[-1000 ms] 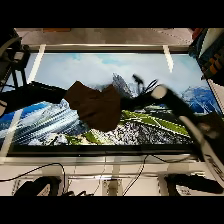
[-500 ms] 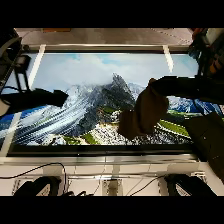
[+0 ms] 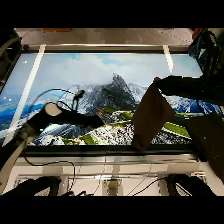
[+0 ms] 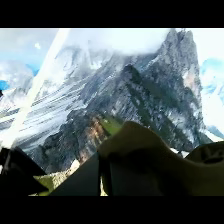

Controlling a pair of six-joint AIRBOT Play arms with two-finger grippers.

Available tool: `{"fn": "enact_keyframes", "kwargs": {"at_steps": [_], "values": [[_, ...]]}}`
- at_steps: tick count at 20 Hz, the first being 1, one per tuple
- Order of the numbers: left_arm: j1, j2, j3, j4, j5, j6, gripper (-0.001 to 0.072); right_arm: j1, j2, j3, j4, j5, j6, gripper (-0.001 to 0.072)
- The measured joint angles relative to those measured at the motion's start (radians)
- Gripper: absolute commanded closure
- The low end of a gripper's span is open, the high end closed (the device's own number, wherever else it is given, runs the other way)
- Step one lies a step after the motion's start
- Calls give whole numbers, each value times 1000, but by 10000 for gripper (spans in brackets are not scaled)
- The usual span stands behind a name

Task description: Fold the clothes and pants, and hang the long-sleeved shirts on hangers.

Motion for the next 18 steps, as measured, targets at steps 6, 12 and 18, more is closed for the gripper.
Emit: {"fn": "enact_keyframes", "kwargs": {"at_steps": [6,12,18], "values": [[105,-2,65,-186,26,145,56,51,-55,69,10,-216,70,693],[389,201,141,-222,18,178,55,296,-310,439,-57,-296,93,692],[601,413,153,-227,17,185,56,368,-406,723,-204,-311,97,692]]}}
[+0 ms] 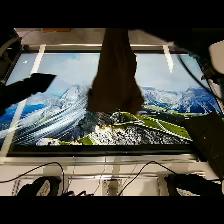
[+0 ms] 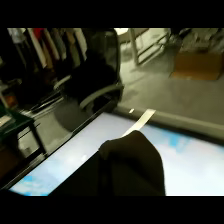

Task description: Fold the clothes and pants, and hang the long-sleeved shirts on hangers.

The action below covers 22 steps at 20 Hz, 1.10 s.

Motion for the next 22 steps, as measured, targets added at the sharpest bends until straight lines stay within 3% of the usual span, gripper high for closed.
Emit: {"fn": "enact_keyframes", "kwargs": {"at_steps": [3,8,10,15,22], "values": [[29,44,1,13,-2,0,56,-74,46,7,-74,118,0,692],[-29,37,-25,119,-26,-1,56,-301,98,-121,-172,603,-109,692],[-87,10,-68,138,-36,-1,56,-414,110,-243,-190,694,-137,692],[-283,-135,-190,144,-13,-4,56,-663,121,-547,-210,720,-156,691],[-586,-473,-217,-29,232,-8,56,-778,124,-728,-185,692,-167,691]]}}
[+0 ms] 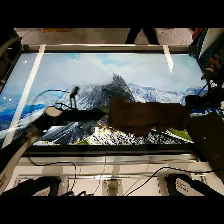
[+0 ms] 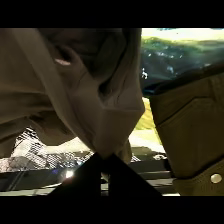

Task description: Fold the clothes and pants, and hang the long-sleeved shirts on hangers.

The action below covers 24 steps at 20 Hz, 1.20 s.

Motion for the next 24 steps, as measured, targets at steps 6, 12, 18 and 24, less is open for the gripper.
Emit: {"fn": "enact_keyframes", "kwargs": {"at_steps": [6,12,18,24], "values": [[-90,-230,101,-56,61,-9,56,-11,0,-22,72,-49,-5,691],[-31,-286,167,125,67,-119,221,-13,0,-25,96,-62,-9,691],[-53,-317,183,196,66,-158,296,-13,0,-25,116,-68,-10,691],[-92,-369,240,211,70,-162,387,-13,0,-25,150,-68,-10,691]]}}
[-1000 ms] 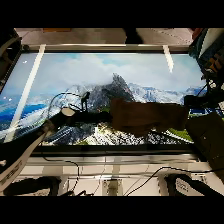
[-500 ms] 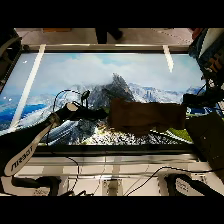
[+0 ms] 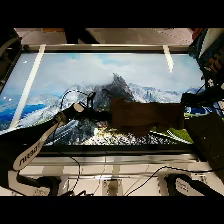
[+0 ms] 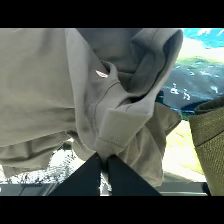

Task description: Fold the clothes and pants, and hang the long-sleeved shirts on hangers.

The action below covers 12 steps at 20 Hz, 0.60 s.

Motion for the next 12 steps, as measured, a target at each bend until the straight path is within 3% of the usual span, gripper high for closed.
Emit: {"fn": "enact_keyframes", "kwargs": {"at_steps": [1,2,8,12], "values": [[-8,-13,16,4,1,0,510,0,0,0,2,0,0,691],[-13,-27,30,10,2,-2,690,0,0,0,5,1,0,691],[-3,-60,100,55,-35,0,690,0,0,0,14,0,0,691],[69,20,178,168,-122,1,691,0,4,1,70,-29,-28,691]]}}
